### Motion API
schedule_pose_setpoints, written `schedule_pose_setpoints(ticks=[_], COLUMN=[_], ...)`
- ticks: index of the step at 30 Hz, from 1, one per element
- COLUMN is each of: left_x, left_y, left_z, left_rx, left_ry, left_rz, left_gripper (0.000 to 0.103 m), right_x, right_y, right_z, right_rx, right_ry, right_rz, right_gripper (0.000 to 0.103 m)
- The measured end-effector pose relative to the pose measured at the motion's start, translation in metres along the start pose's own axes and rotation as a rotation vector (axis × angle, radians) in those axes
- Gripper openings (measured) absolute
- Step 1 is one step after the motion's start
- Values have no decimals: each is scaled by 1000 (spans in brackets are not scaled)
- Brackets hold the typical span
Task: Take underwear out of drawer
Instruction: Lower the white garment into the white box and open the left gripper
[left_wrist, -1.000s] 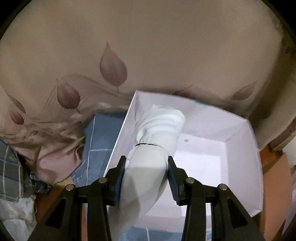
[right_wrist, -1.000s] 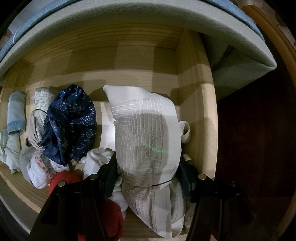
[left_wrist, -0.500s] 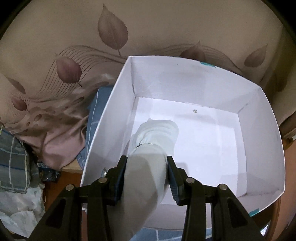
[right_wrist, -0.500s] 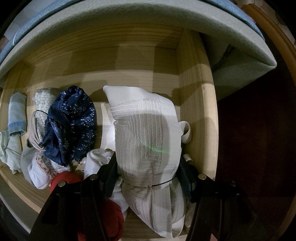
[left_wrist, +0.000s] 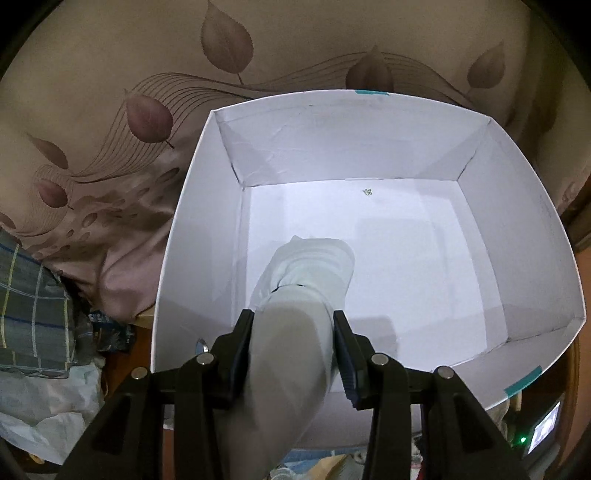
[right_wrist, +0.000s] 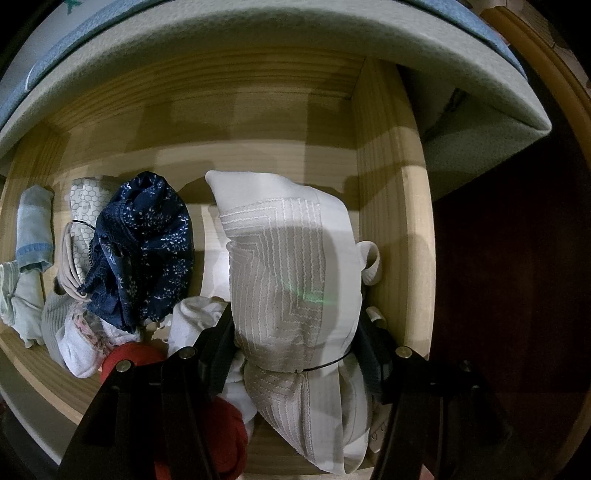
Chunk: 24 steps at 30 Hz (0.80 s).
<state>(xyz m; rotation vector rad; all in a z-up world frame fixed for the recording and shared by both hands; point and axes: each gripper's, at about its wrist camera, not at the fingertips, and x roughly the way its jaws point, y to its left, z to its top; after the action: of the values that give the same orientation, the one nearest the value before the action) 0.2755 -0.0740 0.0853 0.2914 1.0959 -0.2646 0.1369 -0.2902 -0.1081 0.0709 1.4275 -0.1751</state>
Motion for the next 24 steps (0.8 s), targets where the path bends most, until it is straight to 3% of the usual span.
schedule_pose_setpoints(ticks=[16,24], left_x=[-14,-16], left_y=[4,7], left_z=[-27,-24], left_rx=[-21,-48], left_ry=[21,8], left_rz=[0,9], left_gripper=[42,48], right_x=[0,0], right_y=[0,0], right_z=[0,1], right_rx=[-2,-3], right_ry=[0,0], right_rz=[0,0], right_gripper=[55,55])
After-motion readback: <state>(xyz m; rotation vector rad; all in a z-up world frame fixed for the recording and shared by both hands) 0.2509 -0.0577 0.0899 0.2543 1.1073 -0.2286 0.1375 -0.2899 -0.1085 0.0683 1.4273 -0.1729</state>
